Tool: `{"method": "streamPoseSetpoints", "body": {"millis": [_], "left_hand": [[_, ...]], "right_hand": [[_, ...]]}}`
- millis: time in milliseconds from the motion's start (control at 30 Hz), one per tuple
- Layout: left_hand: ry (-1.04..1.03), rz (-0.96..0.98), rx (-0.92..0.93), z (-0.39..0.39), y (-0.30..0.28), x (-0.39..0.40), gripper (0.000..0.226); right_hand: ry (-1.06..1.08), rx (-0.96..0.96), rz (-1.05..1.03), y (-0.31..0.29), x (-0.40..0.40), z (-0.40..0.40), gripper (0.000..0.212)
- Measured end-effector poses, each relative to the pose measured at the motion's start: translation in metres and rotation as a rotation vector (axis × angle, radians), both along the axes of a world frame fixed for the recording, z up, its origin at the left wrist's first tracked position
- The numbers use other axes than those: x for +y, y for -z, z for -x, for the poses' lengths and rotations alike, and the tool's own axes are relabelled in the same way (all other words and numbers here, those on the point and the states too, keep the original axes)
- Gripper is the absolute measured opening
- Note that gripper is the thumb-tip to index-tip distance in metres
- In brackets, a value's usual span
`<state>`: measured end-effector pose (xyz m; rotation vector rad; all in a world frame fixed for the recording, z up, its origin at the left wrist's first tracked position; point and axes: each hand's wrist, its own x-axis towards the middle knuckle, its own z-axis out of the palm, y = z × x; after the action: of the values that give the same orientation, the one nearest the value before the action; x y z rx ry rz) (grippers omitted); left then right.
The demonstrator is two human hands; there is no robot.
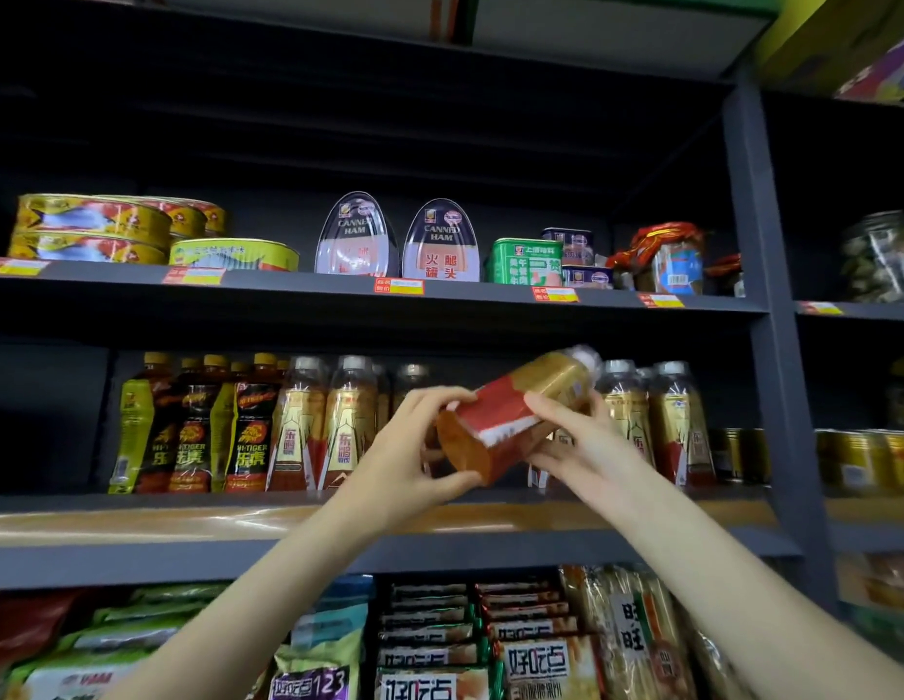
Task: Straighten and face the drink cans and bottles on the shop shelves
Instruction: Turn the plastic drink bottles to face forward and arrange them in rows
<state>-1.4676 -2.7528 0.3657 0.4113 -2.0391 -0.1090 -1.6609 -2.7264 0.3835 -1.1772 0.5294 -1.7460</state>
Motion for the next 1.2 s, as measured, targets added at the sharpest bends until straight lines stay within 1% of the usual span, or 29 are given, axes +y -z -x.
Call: {"method": "streamPoseSetpoints", "body": {"millis": [67,133,267,333,367,467,533,600,667,733,800,933,1033,1200], "left_hand": [[0.04,-0.18,-0.011,0.002,0.007,-0.005,0.054],[0.082,-0.299,0.011,0.006,0.011,-0.008,0.051],[0.049,-0.235,0.047,0.018,0.013,-0.012,0.047],[0.033,-0.226,0.037,0.022,0.011,-0.017,0.044],[0.001,-0.217,0.015,0.024,0.009,-0.02,0.041],[-0.179,-0.139,-0.087,0.027,0.005,-0.028,0.033],[-0.278,-0.063,-0.126,0.028,0.002,-0.033,0.033],[-0.36,0.0,-0.182,0.029,0.002,-0.037,0.035],[-0.442,0.021,-0.263,0.031,0.002,-0.042,0.038],[-0.495,-0.005,-0.338,0.032,0.002,-0.049,0.039],[-0.505,-0.031,-0.365,0.033,0.003,-0.056,0.038],[-0.492,0.012,-0.32,0.039,0.005,-0.066,0.031],[-0.519,0.041,-0.279,0.047,0.006,-0.074,0.029],[-0.651,0.144,-0.184,0.058,0.012,-0.088,0.024]], "right_hand": [[0.129,0.133,0.133,0.005,0.0,0.002,0.111],[0.226,0.26,0.232,0.013,-0.002,0.005,0.113],[0.259,0.378,0.336,0.02,-0.006,0.013,0.109],[0.345,0.475,0.374,0.016,-0.006,0.016,0.11],[0.431,0.554,0.409,0.014,-0.005,0.017,0.111],[0.765,0.873,0.514,0.007,-0.004,0.018,0.115],[0.923,1.033,0.533,0.007,-0.01,0.022,0.115],[1.015,1.086,0.5,0.007,-0.022,0.029,0.115],[1.046,1.077,0.421,0.006,-0.038,0.038,0.115],[1.06,1.051,0.304,0.004,-0.052,0.044,0.117],[1.053,1.034,0.188,0.006,-0.067,0.049,0.12],[1.086,1.011,0.087,0.013,-0.087,0.058,0.12],[1.033,1.008,0.059,0.013,-0.085,0.068,0.117],[0.933,1.253,-0.044,0.011,-0.073,0.082,0.126]]}}
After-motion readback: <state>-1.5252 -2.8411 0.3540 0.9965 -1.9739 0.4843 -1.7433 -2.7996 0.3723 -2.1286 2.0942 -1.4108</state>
